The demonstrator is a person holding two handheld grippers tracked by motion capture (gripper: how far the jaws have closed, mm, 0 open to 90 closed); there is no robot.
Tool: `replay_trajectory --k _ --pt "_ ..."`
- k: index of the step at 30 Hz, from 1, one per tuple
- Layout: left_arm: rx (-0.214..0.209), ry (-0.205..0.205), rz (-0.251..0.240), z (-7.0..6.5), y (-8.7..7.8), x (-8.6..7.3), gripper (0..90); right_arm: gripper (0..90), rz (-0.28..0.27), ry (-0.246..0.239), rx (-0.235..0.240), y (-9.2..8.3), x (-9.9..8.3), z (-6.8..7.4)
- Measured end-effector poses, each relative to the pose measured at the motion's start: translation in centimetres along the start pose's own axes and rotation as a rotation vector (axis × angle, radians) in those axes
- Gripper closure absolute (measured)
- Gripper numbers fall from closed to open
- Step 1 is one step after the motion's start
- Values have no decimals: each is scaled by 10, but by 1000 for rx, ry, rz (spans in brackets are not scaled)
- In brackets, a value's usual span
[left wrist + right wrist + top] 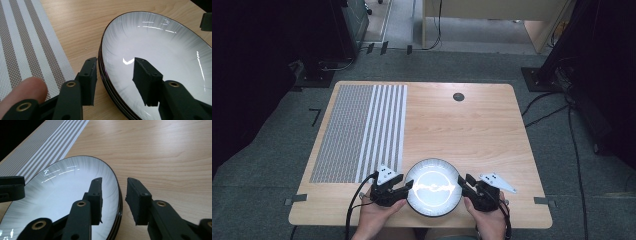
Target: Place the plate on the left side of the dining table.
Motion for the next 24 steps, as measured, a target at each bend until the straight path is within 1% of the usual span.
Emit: replay_trajectory --k 2,3,4,5,7,10,11,12,14,16,18,19,20,23,24 --pt "3 1 1 0 0 -1 590 692 19 5 11 1 -1 2" --pt "3 1 1 0 0 -1 606 692 19 5 11 1 -1 2" --pt "3 5 4 0 1 -1 634 726 39 16 13 2 -2 3" --pt "3 5 4 0 1 -1 663 741 47 19 15 2 -2 3" --pt "14 13 4 0 1 -2 713 764 53 22 21 2 -3 4" --pt "8 8 2 2 0 -3 756 785 59 42 25 2 -4 3" --pt "5 7 -1 3 0 -3 762 788 58 48 27 2 -4 3" --pt "7 5 -5 3 -1 -3 762 788 53 57 16 2 -4 3" --pt "12 7 -9 3 -1 -3 769 789 24 74 -8 0 -4 1" --pt "8 13 -6 3 -1 -3 781 792 21 88 -16 -2 -3 0" --pt "12 16 -4 3 -1 -3 792 792 38 88 -17 0 -4 -1" --pt "12 15 -4 3 -1 -3 797 792 37 95 -31 0 -5 -1" --pt "12 16 -2 3 -1 -3 802 793 40 101 -33 1 -5 -1" --pt "8 18 -4 4 -2 -3 811 796 63 91 -20 3 -7 1" --pt "8 18 -4 4 -2 -3 811 802 68 81 -27 4 -7 2"
Point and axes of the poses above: each handheld gripper's, and its own axes: y roughly forward along the jaws, x roughly out of its top, z roughly to its left, the point moved 1 cm from there along y, roughly forward along the jaws, and after that the axes turned 14 degrees about -x, right-handed, at the moved point
